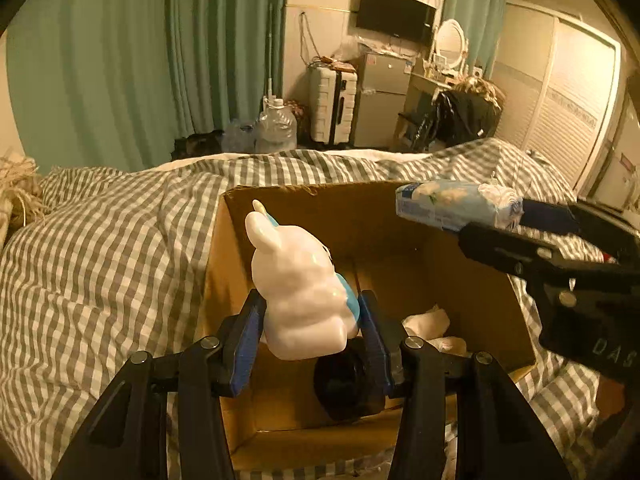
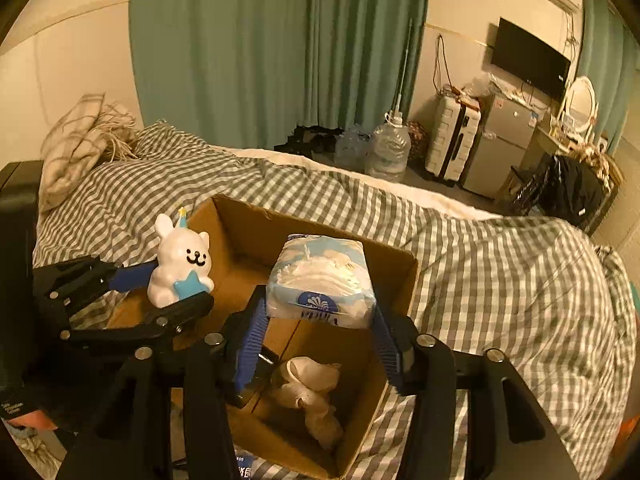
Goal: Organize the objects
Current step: 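Lower the bunny and tissue pack into the box and open both tools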
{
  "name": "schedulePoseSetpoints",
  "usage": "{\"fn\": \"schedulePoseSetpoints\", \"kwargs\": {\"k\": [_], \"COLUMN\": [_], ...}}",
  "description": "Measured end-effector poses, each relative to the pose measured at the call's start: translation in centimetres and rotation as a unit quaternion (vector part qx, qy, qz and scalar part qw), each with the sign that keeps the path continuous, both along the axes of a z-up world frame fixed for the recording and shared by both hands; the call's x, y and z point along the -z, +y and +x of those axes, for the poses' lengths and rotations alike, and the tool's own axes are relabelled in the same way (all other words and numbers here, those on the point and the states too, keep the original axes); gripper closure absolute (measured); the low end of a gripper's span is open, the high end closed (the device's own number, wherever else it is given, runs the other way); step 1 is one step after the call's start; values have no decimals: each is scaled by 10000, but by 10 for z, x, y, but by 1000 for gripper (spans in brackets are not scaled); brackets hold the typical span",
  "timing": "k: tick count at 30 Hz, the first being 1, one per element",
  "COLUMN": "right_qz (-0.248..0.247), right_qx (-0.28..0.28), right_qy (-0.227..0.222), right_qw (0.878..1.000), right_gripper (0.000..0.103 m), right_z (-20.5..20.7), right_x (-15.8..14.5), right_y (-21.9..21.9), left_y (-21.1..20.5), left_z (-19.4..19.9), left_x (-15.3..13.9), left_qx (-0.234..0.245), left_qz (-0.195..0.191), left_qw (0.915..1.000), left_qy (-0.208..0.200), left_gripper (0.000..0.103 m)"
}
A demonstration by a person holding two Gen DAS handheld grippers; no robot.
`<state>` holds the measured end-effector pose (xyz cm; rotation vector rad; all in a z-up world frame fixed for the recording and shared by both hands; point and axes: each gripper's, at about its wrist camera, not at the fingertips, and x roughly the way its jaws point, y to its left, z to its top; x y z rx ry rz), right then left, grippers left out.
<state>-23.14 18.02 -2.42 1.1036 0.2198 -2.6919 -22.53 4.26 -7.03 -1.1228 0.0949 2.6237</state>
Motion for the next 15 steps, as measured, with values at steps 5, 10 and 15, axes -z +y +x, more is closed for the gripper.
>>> {"fn": "schedulePoseSetpoints", "kwargs": {"k": [5, 10, 15], "right_qz": [-71, 20, 243], "right_qx": [148, 254, 276], "right_qy": [414, 822, 1117], "right_qw": [9990, 9963, 9931], "right_gripper": [23, 12, 5], "right_z": [20, 66, 125], "right_x": [-25, -74, -111], "right_y": [12, 21, 21], "left_y": [-1, -17, -39], "left_z": [22, 64, 110], "left_x": [-20, -53, -79], "left_qx": [-155, -339, -527], "left_qz": [-235, -269, -204], "left_qw": [9992, 9973, 9955], "left_qy": [268, 594, 766], "left_gripper": [9, 6, 2]}}
